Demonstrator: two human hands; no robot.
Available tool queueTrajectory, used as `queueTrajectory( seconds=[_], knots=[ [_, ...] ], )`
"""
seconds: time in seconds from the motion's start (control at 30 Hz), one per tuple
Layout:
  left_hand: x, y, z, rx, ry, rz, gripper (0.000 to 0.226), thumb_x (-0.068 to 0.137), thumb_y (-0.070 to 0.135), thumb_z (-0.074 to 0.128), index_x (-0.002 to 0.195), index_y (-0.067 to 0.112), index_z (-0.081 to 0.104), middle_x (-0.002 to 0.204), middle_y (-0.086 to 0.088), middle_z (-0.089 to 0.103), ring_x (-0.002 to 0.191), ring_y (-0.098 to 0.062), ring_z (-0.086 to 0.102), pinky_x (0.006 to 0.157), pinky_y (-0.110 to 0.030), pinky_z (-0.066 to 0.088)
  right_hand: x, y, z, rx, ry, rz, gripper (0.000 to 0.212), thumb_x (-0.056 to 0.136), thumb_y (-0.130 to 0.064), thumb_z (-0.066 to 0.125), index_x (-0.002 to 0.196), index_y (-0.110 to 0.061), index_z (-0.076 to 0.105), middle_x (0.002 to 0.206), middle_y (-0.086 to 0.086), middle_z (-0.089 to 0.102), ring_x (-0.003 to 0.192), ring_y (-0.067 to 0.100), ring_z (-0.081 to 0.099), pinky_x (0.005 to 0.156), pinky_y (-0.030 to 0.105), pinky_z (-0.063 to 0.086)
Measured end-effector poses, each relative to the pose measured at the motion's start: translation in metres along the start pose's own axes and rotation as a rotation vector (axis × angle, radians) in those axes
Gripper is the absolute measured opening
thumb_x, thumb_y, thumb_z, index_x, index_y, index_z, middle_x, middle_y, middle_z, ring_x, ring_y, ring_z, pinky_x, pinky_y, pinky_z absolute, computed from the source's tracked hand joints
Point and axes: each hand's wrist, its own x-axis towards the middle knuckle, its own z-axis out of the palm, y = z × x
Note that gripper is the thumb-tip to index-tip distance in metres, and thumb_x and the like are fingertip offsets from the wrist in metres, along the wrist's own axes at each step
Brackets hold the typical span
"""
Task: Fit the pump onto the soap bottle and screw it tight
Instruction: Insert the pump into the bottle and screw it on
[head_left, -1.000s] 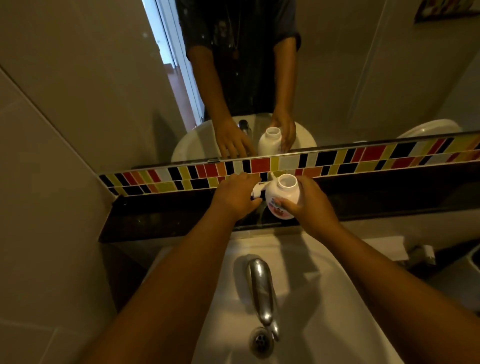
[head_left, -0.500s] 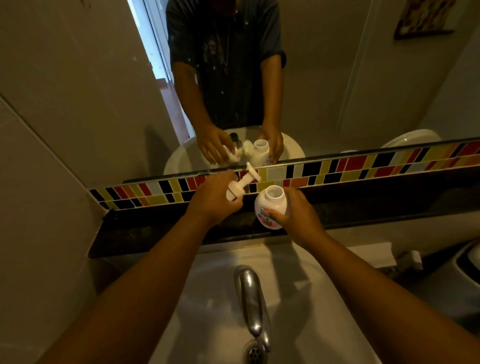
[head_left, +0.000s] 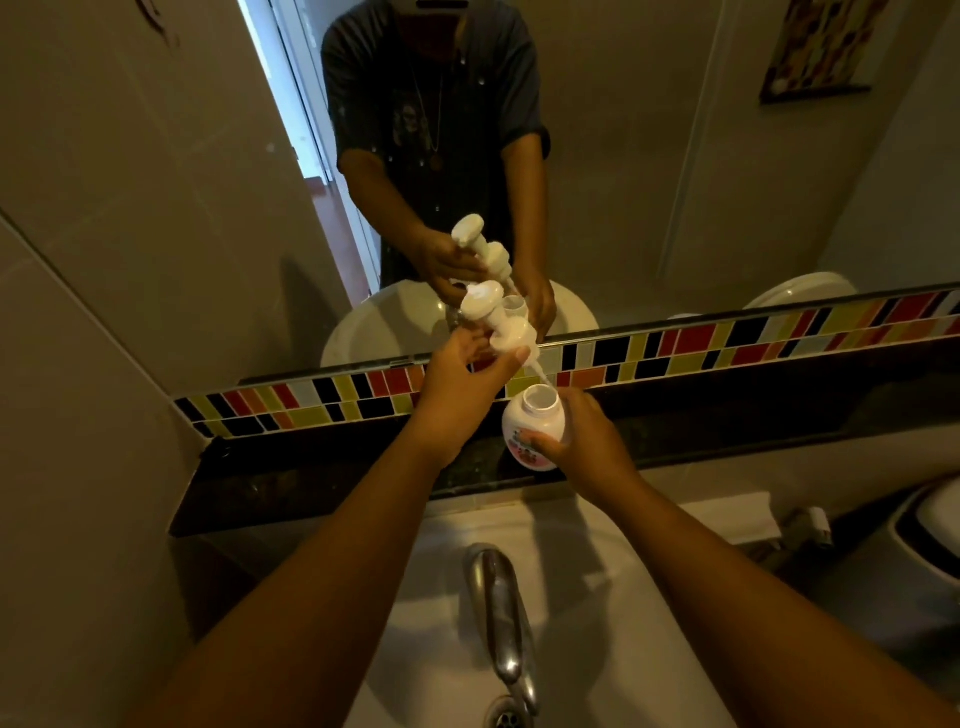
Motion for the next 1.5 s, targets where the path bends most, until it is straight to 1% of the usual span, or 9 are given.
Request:
queueTrajectory(
  seconds=[0.17, 0.27, 0.4, 0.53, 0.7, 0.9, 1.23, 1.4, 1.5],
  knots=[
    [0.006, 0.005, -0.008, 0.078, -0.069, -0.002, 0.053, 0.084, 0.033, 0.069, 0.133, 0.026, 0.049, 0.131, 0.005, 0.059, 0.115, -0.011, 0.056, 0.081, -0.021, 0.044, -0.001, -0.002, -0.002, 0.006, -0.008, -0.005, 0.063, 0.073, -0.034, 0.076, 0.128, -0.022, 0.048, 0.136, 0.005, 0.051, 0.121, 0.024, 0.054, 0.091, 0.035, 0.047],
    [0.011, 0.005, -0.015, 0.137, -0.128, -0.006, 0.059, 0.083, 0.035, 0.07, 0.137, 0.027, 0.046, 0.134, 0.005, 0.058, 0.118, -0.012, 0.054, 0.088, -0.028, 0.043, -0.001, -0.002, -0.001, 0.009, -0.014, -0.01, 0.062, 0.074, -0.034, 0.076, 0.128, -0.023, 0.048, 0.136, 0.005, 0.051, 0.121, 0.024, 0.054, 0.09, 0.034, 0.046],
    [0.009, -0.003, -0.006, 0.178, -0.247, -0.028, 0.055, 0.085, 0.027, 0.07, 0.135, 0.024, 0.048, 0.129, 0.007, 0.06, 0.115, -0.009, 0.055, 0.084, -0.019, 0.045, -0.003, -0.002, -0.001, 0.004, -0.01, -0.007, 0.062, 0.074, -0.033, 0.076, 0.128, -0.021, 0.048, 0.136, 0.007, 0.051, 0.122, 0.026, 0.054, 0.095, 0.04, 0.048],
    [0.01, -0.015, 0.008, 0.22, -0.321, -0.059, 0.058, 0.083, 0.026, 0.072, 0.135, 0.027, 0.048, 0.132, 0.006, 0.059, 0.116, -0.009, 0.054, 0.096, -0.033, 0.046, -0.002, -0.004, -0.003, 0.018, -0.022, 0.023, 0.067, 0.073, -0.032, 0.076, 0.131, -0.017, 0.046, 0.137, 0.009, 0.05, 0.123, 0.028, 0.053, 0.099, 0.045, 0.048],
    [0.019, -0.007, 0.006, 0.317, -0.407, -0.016, 0.059, 0.084, 0.025, 0.07, 0.138, 0.023, 0.046, 0.135, 0.003, 0.058, 0.116, -0.01, 0.054, 0.09, -0.026, 0.043, -0.003, -0.005, -0.005, 0.03, -0.033, 0.031, 0.065, 0.074, -0.03, 0.076, 0.13, -0.015, 0.046, 0.136, 0.01, 0.051, 0.123, 0.029, 0.053, 0.1, 0.049, 0.048],
    [0.025, -0.01, -0.003, 0.322, -0.403, -0.059, 0.06, 0.084, 0.025, 0.07, 0.139, 0.022, 0.046, 0.136, 0.001, 0.058, 0.123, -0.017, 0.056, 0.104, -0.043, 0.044, -0.004, -0.004, -0.004, 0.018, -0.031, 0.02, 0.065, 0.073, -0.032, 0.076, 0.129, -0.017, 0.046, 0.136, 0.009, 0.051, 0.121, 0.028, 0.054, 0.099, 0.049, 0.049],
    [0.027, -0.006, 0.002, 0.343, -0.449, -0.055, 0.061, 0.085, 0.019, 0.069, 0.14, 0.021, 0.043, 0.14, 0.0, 0.055, 0.128, -0.018, 0.051, 0.1, -0.033, 0.039, -0.005, -0.006, -0.005, 0.035, -0.036, 0.033, 0.064, 0.075, -0.028, 0.076, 0.13, -0.018, 0.045, 0.137, 0.008, 0.051, 0.123, 0.027, 0.052, 0.101, 0.046, 0.047],
    [0.026, -0.01, -0.002, 0.367, -0.465, -0.072, 0.062, 0.084, 0.017, 0.07, 0.14, 0.02, 0.044, 0.14, -0.001, 0.055, 0.129, -0.02, 0.051, 0.108, -0.043, 0.04, -0.005, -0.007, -0.005, 0.032, -0.038, 0.032, 0.064, 0.075, -0.028, 0.075, 0.13, -0.015, 0.045, 0.136, 0.01, 0.051, 0.122, 0.028, 0.053, 0.101, 0.047, 0.047],
    [0.021, -0.02, 0.002, 0.409, -0.464, -0.05, 0.062, 0.085, 0.017, 0.069, 0.141, 0.021, 0.043, 0.142, -0.001, 0.054, 0.13, -0.021, 0.05, 0.106, -0.041, 0.039, -0.005, -0.007, -0.005, 0.024, -0.038, 0.037, 0.066, 0.075, -0.029, 0.075, 0.131, -0.014, 0.044, 0.138, 0.011, 0.05, 0.124, 0.029, 0.052, 0.101, 0.049, 0.047]
  ],
)
